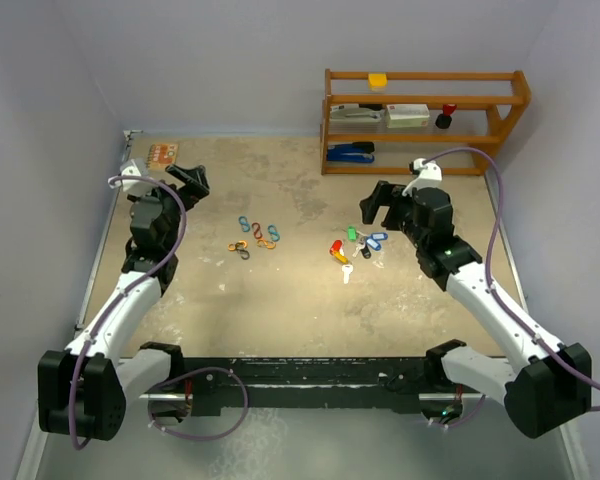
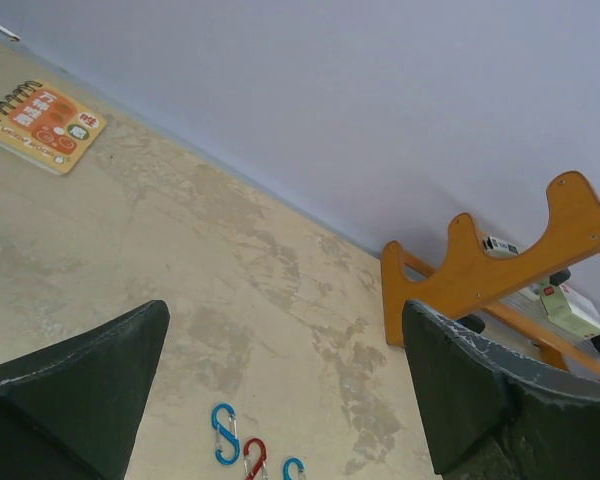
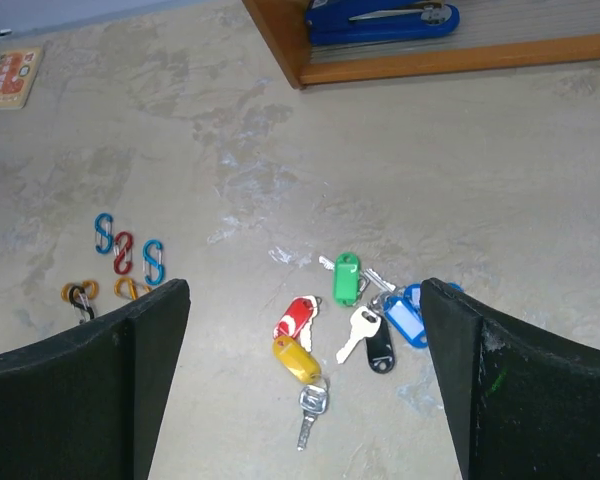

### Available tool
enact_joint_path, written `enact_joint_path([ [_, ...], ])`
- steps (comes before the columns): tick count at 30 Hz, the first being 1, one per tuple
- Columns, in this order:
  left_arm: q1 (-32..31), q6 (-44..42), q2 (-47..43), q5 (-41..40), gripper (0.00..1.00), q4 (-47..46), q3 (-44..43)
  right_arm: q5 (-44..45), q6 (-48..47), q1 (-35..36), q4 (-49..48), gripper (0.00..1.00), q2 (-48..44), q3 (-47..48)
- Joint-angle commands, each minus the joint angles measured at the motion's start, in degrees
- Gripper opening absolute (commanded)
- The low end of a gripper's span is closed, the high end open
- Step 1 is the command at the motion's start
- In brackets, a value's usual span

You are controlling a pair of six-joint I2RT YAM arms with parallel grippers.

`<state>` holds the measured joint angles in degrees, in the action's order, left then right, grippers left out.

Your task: Put the keys on the keyring

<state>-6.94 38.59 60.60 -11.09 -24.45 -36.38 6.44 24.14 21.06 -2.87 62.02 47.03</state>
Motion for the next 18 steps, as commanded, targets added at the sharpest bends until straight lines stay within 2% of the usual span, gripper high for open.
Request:
enact_joint_path([
  [1, -0.1, 1.0, -2.6, -2.9, 0.97, -0.6, -0.3, 2.0, 1.5, 0.0, -0.9, 1.00, -2.7, 0.0],
  [13, -0.1, 5.3, 0.5, 1.1, 0.97, 2.5, -2.4, 2.2, 2.0, 0.0, 3.7, 1.00, -3.0, 0.2],
  [16, -0.2, 5.4, 2.0, 0.3, 0.97, 5.2, -3.9, 3.8, 1.4, 0.0, 6.1, 1.00, -2.5, 1.2],
  [18, -0.7, 5.8, 3.4, -2.5, 0.96, 10.2, -6.4, 5.1, 1.3, 0.0, 7.1, 1.00, -2.4, 1.6],
])
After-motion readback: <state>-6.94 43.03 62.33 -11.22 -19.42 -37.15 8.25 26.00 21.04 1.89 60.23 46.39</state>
